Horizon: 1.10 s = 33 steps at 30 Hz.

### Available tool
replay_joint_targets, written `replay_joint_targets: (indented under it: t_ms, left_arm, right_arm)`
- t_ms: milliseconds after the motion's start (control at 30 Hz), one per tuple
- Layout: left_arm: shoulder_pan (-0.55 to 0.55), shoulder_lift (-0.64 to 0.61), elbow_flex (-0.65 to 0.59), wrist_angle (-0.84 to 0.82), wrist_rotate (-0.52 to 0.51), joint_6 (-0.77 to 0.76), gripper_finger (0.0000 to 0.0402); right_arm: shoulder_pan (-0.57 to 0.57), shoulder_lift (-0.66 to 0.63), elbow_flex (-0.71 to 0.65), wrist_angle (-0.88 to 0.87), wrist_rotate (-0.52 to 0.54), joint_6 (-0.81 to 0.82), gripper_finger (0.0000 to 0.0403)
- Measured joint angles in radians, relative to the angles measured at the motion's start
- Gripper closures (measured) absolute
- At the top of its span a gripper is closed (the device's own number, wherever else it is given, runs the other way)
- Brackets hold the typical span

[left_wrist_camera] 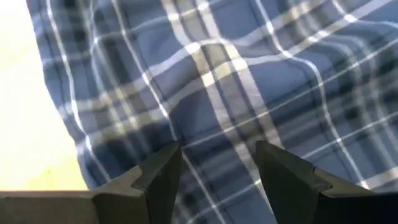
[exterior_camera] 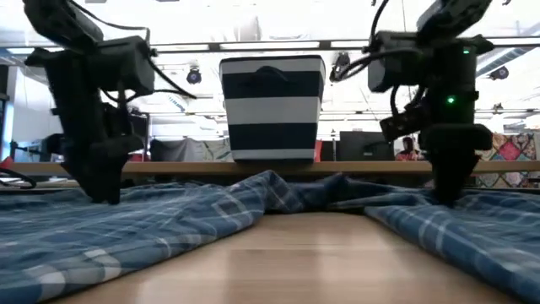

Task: Fold Laundry from Bin
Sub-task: Fold the blue patterned pants

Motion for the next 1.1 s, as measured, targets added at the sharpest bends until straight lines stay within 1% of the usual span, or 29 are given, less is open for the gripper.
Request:
replay_joint_targets:
  t_ms: [67, 133, 200, 267, 333, 367, 433, 500, 600, 700, 767, 833, 867, 933, 1000, 1100]
  left_arm:
    - [0.042, -0.009, 0.024, -0.004, 0.012, 0.089, 0.0208]
    - [0.096, -0.023, 0.07, 0.011, 0.015, 0.202, 0.0208]
    - [0.176, -0.026, 0.115, 0.038, 0.025, 0.322, 0.0208]
    - [0.295, -0.023, 0.138, 0.09, 0.085, 0.434, 0.0208]
    - [0.437, -0.003, 0.141, 0.188, 0.169, 0.5, 0.0208]
    - [0.503, 0.01, 0.136, 0.241, 0.193, 0.523, 0.0208]
    - [0.613, 0.04, 0.121, 0.324, 0.221, 0.569, 0.0208]
    - [0.682, 0.072, 0.107, 0.376, 0.232, 0.614, 0.0208]
    - [0.717, 0.123, 0.088, 0.42, 0.276, 0.66, 0.0208]
    - [0.705, 0.181, 0.084, 0.444, 0.305, 0.661, 0.0208]
    - [0.699, 0.218, 0.088, 0.465, 0.267, 0.653, 0.0208]
    - [0.7, 0.257, 0.102, 0.478, 0.191, 0.635, 0.0208]
    - [0.707, 0.275, 0.117, 0.476, 0.156, 0.631, 0.0208]
    - [0.723, 0.3, 0.16, 0.463, 0.118, 0.641, 0.0209]
    - [0.738, 0.327, 0.221, 0.442, 0.096, 0.681, 0.021]
    - [0.761, 0.363, 0.349, 0.382, 0.069, 0.733, 0.021]
  right_arm:
    - [-0.022, -0.04, 0.035, -0.051, -0.021, -0.049, 0.0188]
    - [-0.053, -0.108, 0.097, -0.03, -0.02, -0.088, 0.0188]
    - [-0.114, -0.156, 0.144, -0.012, -0.008, -0.092, 0.0188]
    - [-0.211, -0.179, 0.165, 0.012, 0.009, -0.074, 0.0188]
    - [-0.326, -0.186, 0.173, 0.078, 0.024, -0.051, 0.0188]
    - [-0.388, -0.189, 0.173, 0.111, 0.022, -0.041, 0.0188]
    - [-0.51, -0.175, 0.156, 0.188, 0.014, -0.026, 0.0188]
    - [-0.606, -0.132, 0.133, 0.247, -0.012, -0.023, 0.0189]
    - [-0.695, -0.058, 0.108, 0.365, -0.072, -0.026, 0.0202]
    - [-0.739, 0.032, 0.098, 0.518, -0.148, -0.037, 0.024]
    - [-0.755, 0.102, 0.095, 0.574, -0.157, -0.043, 0.0277]
    - [-0.778, 0.164, 0.098, 0.602, -0.154, -0.044, 0.0317]
    - [-0.792, 0.197, 0.105, 0.601, -0.146, -0.045, 0.0338]
    - [-0.818, 0.246, 0.123, 0.613, -0.139, -0.061, 0.0374]
    - [-0.84, 0.278, 0.141, 0.623, -0.141, -0.081, 0.0386]
    - [-0.864, 0.283, 0.182, 0.608, -0.146, -0.125, 0.0387]
